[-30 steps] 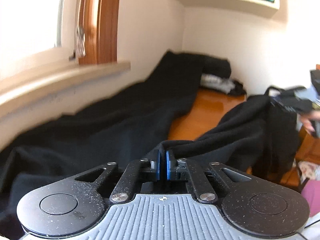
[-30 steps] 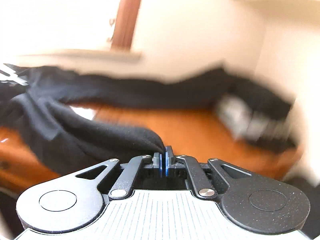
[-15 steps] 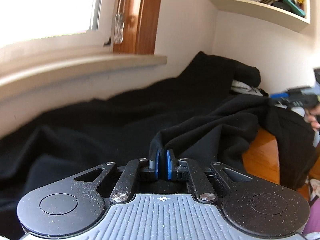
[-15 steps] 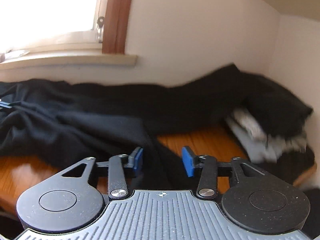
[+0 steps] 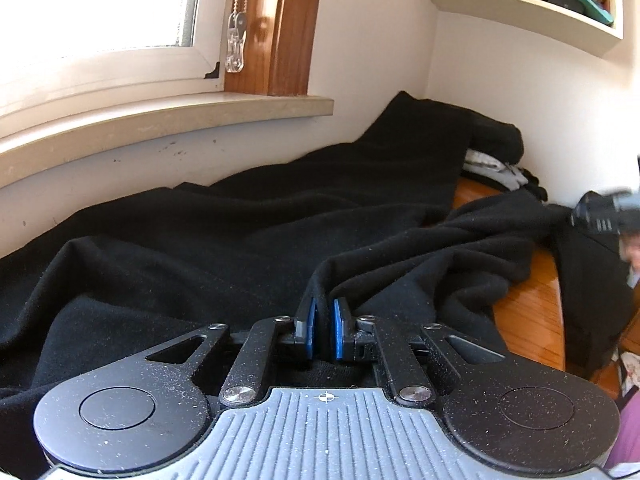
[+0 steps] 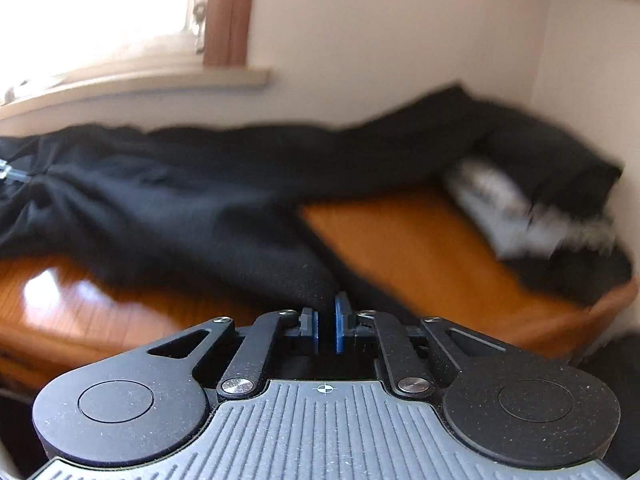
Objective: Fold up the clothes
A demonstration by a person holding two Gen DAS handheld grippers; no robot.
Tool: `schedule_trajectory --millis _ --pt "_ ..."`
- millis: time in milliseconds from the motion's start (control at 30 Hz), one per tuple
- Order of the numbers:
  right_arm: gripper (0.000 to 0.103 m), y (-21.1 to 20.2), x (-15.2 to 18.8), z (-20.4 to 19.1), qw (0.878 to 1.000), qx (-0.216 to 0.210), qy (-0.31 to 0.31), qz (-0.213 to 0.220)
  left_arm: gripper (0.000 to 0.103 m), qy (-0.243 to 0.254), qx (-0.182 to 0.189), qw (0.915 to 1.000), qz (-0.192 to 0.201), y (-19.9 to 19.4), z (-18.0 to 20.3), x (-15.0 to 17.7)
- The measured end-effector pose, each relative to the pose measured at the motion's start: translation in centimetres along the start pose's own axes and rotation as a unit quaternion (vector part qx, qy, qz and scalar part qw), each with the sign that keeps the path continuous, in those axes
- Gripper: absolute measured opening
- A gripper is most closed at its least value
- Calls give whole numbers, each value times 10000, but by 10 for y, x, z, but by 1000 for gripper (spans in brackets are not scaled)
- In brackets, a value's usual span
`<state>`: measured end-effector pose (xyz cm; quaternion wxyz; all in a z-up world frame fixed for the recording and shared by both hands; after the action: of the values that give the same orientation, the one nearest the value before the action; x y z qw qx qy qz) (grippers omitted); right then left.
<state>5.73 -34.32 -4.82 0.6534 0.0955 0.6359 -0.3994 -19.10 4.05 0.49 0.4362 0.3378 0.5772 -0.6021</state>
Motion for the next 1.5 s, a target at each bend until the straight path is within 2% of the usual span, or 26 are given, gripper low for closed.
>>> schedule_trajectory --millis 133,200,233,267,400,533,767,967,1067,1167,1333,1433,1500 --pt "10 27 -56 -2 9922 503 -649 936 10 -1 24 10000 20 -2 1 0" --pt "29 49 -74 -13 9835 721 -954 1360 10 -23 3 10000 16 -1 0 0" --pt "34 61 -76 -17 9832 716 -1019 1334 10 -30 -5 10000 8 -1 0 0" --pt "39 74 -76 -20 9859 632 -1063 1128 10 -34 -12 10000 0 -1 0 0" --pt "39 81 -58 -12 9967 116 -678 442 10 -9 -23 10000 -9 -2 1 1" --pt "41 54 -29 12 9999 -131 -81 23 10 -27 -13 10000 -27 -1 0 1" --pt "45 7 19 31 9989 -180 258 -337 11 -30 -24 10000 -12 -1 -1 1" --pt "47 -11 55 35 9956 -336 747 -451 11 -22 -25 10000 -14 0 -1 0" --pt "45 -8 61 34 9948 -413 843 -402 11 -18 -29 10000 -4 -1 -1 0" --pt "5 -10 58 35 9949 -428 862 -289 11 -20 -29 10000 -9 -1 -1 1" --pt "3 -12 33 42 9974 58 686 229 11 -14 -41 10000 -6 -1 -1 1" --pt "3 -3 15 44 9951 67 827 543 11 -7 -50 10000 -3 -1 0 1" --pt "3 7 9 38 9948 -40 854 552 11 -5 -54 10000 1 -2 0 1"
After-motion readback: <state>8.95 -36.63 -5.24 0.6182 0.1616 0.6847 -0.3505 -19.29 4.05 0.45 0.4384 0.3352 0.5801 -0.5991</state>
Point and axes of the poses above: each gripper's, at about its wrist camera, not at the fingertips, and y roughly the way its jaws point, z to its right, x to its underside, the point moved 2 cm from there along y, roughly the way its jaws point, and after that the axes turned 8 degrees about z, right-handed, at the moved point
